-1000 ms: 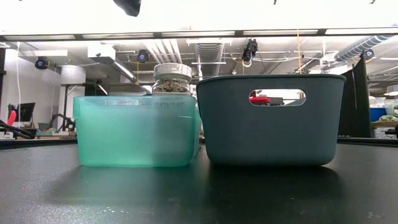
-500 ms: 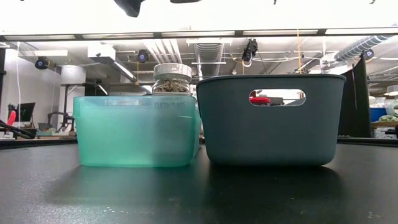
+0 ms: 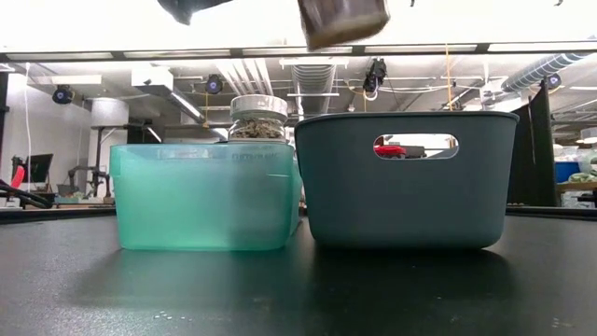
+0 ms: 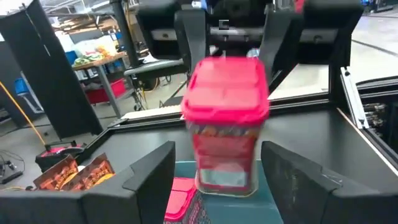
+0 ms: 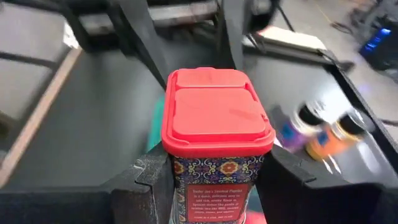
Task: Sort spices by type
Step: Put the red seasoning can into the blue bin
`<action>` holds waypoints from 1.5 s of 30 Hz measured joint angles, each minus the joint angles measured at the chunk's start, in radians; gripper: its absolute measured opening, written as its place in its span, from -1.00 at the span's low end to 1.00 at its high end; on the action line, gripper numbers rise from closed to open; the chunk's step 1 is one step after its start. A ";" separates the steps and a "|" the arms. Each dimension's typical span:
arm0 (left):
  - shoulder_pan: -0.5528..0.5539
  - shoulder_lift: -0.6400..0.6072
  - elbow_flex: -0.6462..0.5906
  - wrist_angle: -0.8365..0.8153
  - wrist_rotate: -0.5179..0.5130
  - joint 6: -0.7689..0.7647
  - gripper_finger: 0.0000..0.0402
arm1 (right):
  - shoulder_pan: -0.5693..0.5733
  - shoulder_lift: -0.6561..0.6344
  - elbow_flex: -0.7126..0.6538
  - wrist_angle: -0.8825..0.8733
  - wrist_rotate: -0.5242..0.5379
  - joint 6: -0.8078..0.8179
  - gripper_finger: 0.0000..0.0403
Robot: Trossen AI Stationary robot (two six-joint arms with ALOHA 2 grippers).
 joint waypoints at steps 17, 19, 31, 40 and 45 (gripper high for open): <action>-0.007 -0.033 0.000 -0.002 -0.010 0.007 0.10 | 0.041 -0.064 -0.440 0.428 0.075 0.132 -0.17; -0.007 -0.033 0.000 -0.002 -0.008 0.007 0.10 | 0.043 -0.050 -0.485 0.518 0.076 0.106 -0.17; -0.004 -0.033 0.000 -0.002 0.057 -0.001 0.10 | 0.043 0.036 -0.530 0.655 0.074 0.102 -0.17; 0.016 -0.030 0.000 -0.001 0.195 -0.067 0.10 | 0.048 0.049 -0.530 0.688 0.074 0.066 -0.17; 0.046 0.011 -0.001 0.017 0.212 -0.080 0.15 | 0.074 0.044 -0.531 0.761 0.110 -0.017 -0.17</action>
